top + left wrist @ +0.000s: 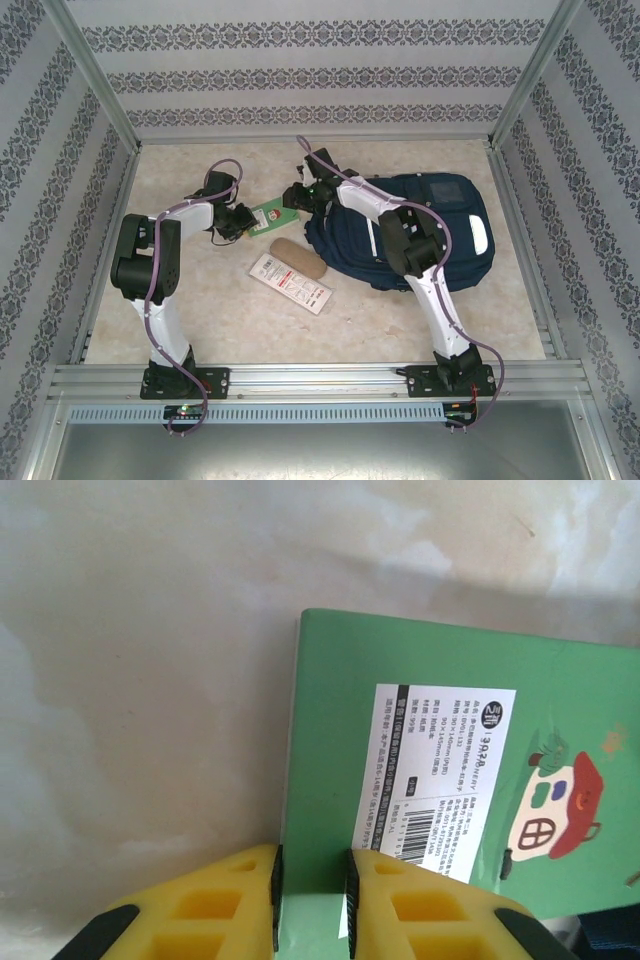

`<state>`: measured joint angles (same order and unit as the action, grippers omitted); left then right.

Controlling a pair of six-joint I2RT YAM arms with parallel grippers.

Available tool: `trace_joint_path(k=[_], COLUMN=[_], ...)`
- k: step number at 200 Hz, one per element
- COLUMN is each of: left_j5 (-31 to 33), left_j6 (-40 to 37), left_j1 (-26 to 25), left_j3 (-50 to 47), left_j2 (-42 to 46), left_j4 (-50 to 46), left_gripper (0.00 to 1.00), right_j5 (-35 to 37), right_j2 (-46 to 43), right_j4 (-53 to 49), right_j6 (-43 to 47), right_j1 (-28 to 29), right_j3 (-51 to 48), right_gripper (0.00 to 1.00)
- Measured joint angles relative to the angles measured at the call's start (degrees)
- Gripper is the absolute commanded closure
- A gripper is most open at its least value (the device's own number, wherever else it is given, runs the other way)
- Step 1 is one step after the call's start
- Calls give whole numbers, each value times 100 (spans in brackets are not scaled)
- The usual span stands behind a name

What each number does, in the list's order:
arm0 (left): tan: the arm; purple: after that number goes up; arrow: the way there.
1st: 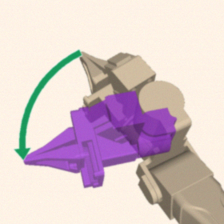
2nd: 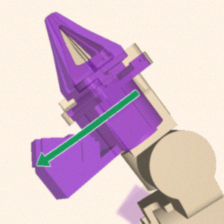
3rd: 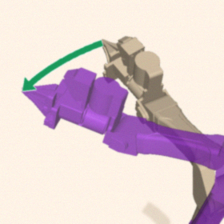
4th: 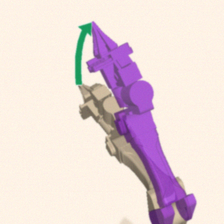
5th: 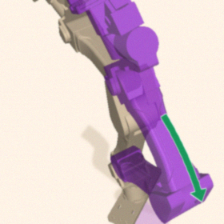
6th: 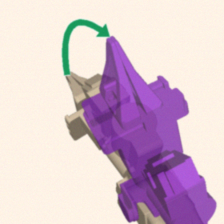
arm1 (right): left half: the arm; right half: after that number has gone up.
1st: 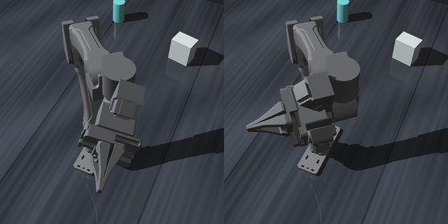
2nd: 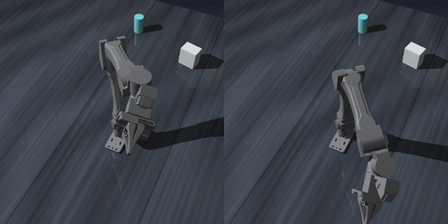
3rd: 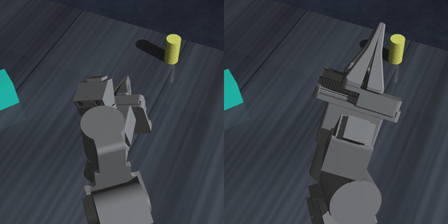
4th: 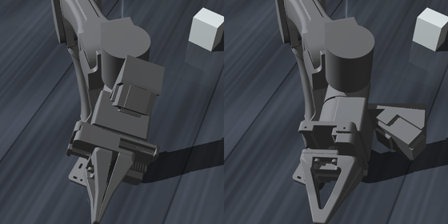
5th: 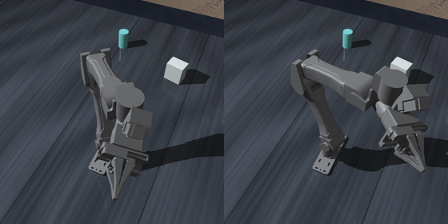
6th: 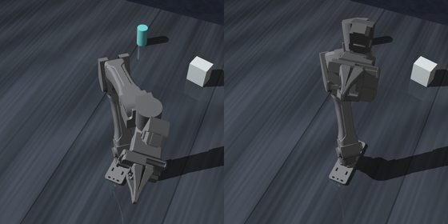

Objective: Pack the student bag

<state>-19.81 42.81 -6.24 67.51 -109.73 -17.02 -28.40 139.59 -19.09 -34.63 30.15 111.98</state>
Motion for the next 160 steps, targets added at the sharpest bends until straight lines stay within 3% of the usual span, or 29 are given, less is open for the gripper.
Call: trace_joint_path(k=[75,115,160], left_j5=[59,28,37], left_j6=[-184,-240,-343], left_j1=[44,63,70], left_j3=[111,111,111], left_j2=[-7,-7,-4], left_j4=[-212,-210,-225], left_gripper=[76,76,76], right_j5=[-914,-846,-310], right_j2=[-415,-411,-420], right_j4=[730,474,66], right_j6=[-424,-291,295], right_j1=[-103,-101,72], right_j3=[-297,-258,-74], right_gripper=[62,61,62])
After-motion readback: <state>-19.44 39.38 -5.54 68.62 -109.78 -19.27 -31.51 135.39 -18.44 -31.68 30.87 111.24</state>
